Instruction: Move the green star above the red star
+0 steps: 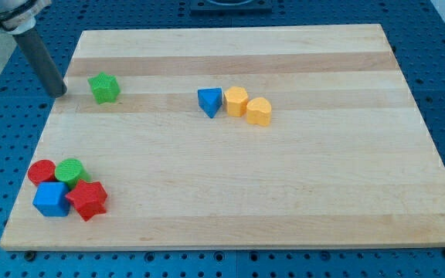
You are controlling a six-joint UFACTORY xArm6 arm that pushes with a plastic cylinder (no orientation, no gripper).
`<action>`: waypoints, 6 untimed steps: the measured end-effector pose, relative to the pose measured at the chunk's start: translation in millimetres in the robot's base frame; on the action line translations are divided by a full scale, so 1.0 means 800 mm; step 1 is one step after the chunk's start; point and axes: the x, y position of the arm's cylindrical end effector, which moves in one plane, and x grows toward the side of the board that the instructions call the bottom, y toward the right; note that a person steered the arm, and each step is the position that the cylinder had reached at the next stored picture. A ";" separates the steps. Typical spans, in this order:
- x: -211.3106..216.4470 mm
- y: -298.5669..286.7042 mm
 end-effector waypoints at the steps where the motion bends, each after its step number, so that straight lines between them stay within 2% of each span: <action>1: 0.000 0.015; 3: -0.043 -0.007; 4: -0.056 0.019; 5: -0.041 0.065; 6: -0.004 0.103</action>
